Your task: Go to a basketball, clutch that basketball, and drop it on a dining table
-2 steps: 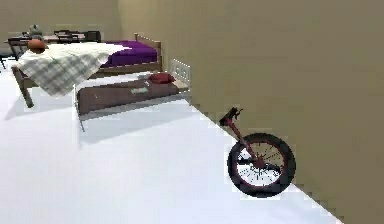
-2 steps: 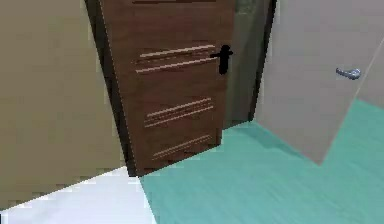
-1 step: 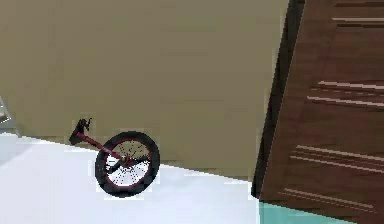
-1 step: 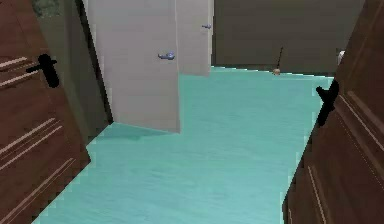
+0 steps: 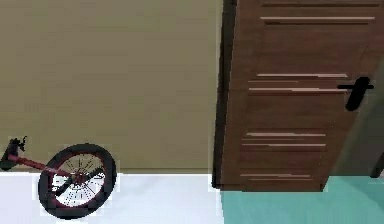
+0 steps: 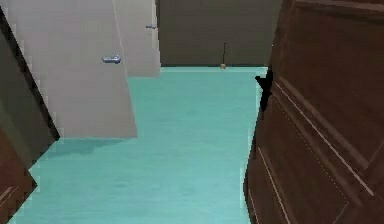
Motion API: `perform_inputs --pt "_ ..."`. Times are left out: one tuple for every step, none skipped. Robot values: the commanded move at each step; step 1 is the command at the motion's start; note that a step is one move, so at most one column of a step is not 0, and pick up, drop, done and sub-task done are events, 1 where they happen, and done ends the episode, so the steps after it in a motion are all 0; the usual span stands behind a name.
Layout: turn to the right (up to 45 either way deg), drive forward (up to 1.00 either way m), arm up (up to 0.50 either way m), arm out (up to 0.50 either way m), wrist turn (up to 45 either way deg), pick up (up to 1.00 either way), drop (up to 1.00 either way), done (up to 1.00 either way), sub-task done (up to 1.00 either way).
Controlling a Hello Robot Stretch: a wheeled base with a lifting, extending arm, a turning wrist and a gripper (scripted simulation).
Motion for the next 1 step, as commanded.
perform_inputs --pt "0.0 0.1 0.0 0.0 0.0 0.0 0.0 0.0 0.0"
